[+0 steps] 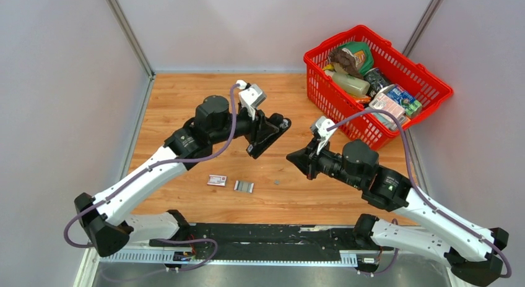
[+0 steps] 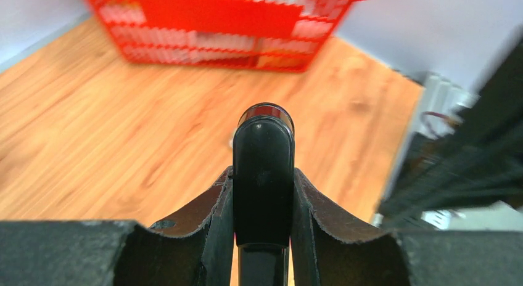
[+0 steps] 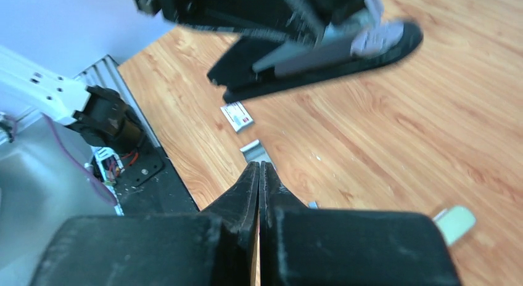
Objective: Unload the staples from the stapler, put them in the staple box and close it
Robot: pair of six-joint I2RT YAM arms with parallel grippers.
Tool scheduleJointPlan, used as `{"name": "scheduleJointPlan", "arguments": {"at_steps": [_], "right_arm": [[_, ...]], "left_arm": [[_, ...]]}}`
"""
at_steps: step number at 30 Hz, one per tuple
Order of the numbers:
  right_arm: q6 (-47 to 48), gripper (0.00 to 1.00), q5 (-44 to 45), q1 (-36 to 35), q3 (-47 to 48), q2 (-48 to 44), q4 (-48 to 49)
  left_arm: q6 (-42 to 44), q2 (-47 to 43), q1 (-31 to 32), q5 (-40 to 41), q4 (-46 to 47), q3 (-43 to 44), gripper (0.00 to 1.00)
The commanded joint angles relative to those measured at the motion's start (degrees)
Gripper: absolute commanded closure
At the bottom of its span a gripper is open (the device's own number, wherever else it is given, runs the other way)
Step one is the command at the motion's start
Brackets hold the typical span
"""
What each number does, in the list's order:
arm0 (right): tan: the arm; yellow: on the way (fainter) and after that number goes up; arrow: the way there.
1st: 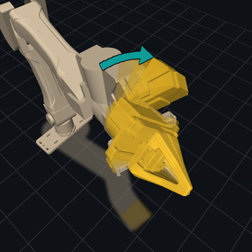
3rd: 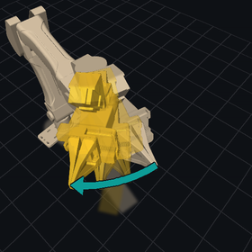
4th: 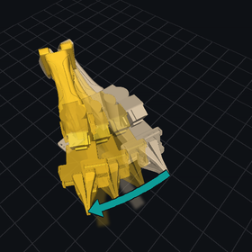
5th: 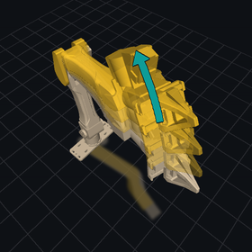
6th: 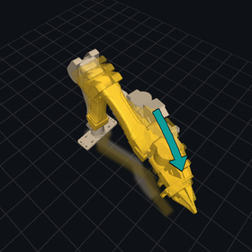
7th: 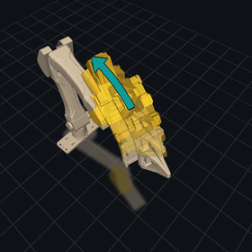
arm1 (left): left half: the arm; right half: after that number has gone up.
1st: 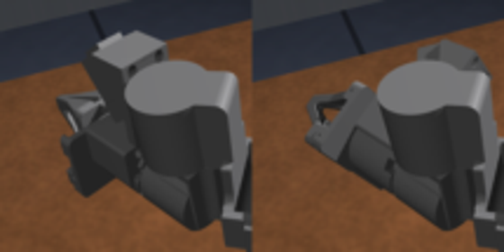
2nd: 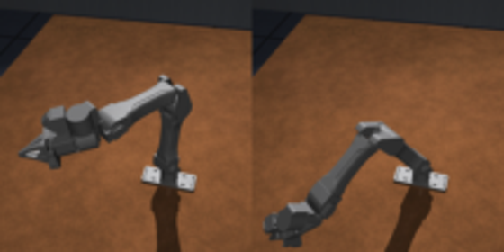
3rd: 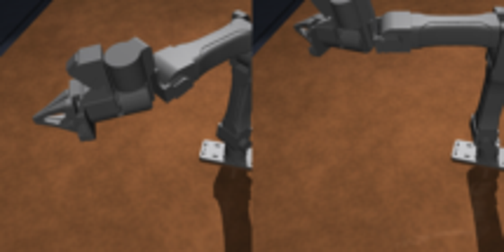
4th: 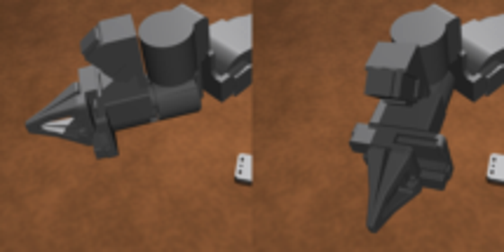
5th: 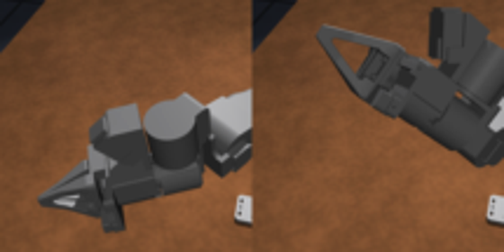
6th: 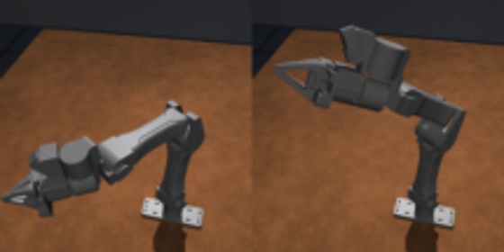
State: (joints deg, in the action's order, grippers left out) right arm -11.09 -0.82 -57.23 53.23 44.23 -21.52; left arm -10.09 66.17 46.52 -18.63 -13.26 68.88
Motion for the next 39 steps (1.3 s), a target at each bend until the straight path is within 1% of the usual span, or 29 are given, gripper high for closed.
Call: {"name": "scheduleJointPlan", "arguments": {"at_steps": [1,3,4,5,6,8,10,12,14,19,20,22,26,29,34,35,36,37,38,39], "right_arm": [[-3.32,1.0,5.92,-0.16,-2.6,-1.25,-1.25],[-4.46,1.0,5.92,-0.25,-3.74,-0.81,-0.72],[-5.25,1.0,6.18,-0.25,-4.36,-0.64,-0.46],[-6.04,1.0,6.62,-0.25,-4.97,-0.29,0.07],[-7.44,0.99,7.49,-0.16,-5.68,0.07,0.59],[-9.47,1.0,8.64,-0.16,-7.96,0.42,2.7],[-11.31,1.0,8.73,-0.25,-9.98,1.03,5.25],[-12.72,1.0,7.68,-0.34,-11.22,2.26,6.75],[-14.39,0.99,7.59,-0.25,-11.66,3.84,7.28],[-16.41,0.99,5.22,-0.42,-13.06,5.87,9.56],[-16.5,1.0,5.39,-0.25,-13.33,5.96,9.83],[-16.51,0.99,5.04,-0.25,-13.77,5.96,10.27],[-16.51,0.98,4.42,-0.34,-14.21,5.87,10.79],[-16.07,0.97,3.9,-0.25,-14.47,6.13,10.97],[-16.07,0.95,3.9,-0.34,-15.26,6.57,11.59],[-16.07,0.94,3.81,-0.25,-15.18,6.75,11.59],[-16.07,0.94,3.72,-0.34,-15.09,6.84,11.59],[-16.07,0.92,3.81,-0.25,-15.0,7.01,11.59],[-16.07,0.91,3.63,-0.25,-14.91,7.1,11.67],[-16.15,0.89,3.72,-0.25,-14.83,7.19,11.67]], "left_arm": [[2.18,2.72,-4.41,12.64,-0.01,4.5,1.0],[1.3,4.66,-7.57,15.02,-0.19,5.12,1.0],[0.34,5.45,-10.55,15.64,-0.8,5.64,1.0],[-0.36,7.29,-12.05,15.3,-1.07,5.91,1.0],[-1.68,8.17,-15.38,14.25,-0.9,6.26,1.0],[-3.36,11.68,-18.9,13.54,-0.11,6.35,1.0],[-3.54,14.67,-21.11,13.97,-0.1,7.4,1.0],[-2.83,18.09,-22.61,16.94,-0.45,8.54,1.0],[-3.71,21.52,-24.71,17.75,0.42,9.16,1.0],[-4.94,30.06,-27.8,18.46,0.86,12.06,1.0],[-4.86,32.42,-28.58,20.28,0.86,13.02,1.0],[-5.21,35.59,-29.91,20.13,0.51,14.52,1.0],[-5.12,41.3,-31.49,22.32,1.3,15.93,1.0],[-4.85,44.56,-32.28,24.95,2.18,16.54,1.0],[-4.42,47.56,-32.99,26.28,1.39,17.86,1.0],[-4.24,48.25,-32.99,26.8,1.04,18.04,0.97],[-4.15,48.61,-32.99,26.89,0.78,18.13,0.91],[-3.98,49.14,-33.07,26.98,0.51,18.3,0.88],[-3.89,49.49,-33.16,26.98,0.25,18.39,0.77],[-3.63,49.93,-33.08,27.16,-0.27,18.57,0.73]]}}
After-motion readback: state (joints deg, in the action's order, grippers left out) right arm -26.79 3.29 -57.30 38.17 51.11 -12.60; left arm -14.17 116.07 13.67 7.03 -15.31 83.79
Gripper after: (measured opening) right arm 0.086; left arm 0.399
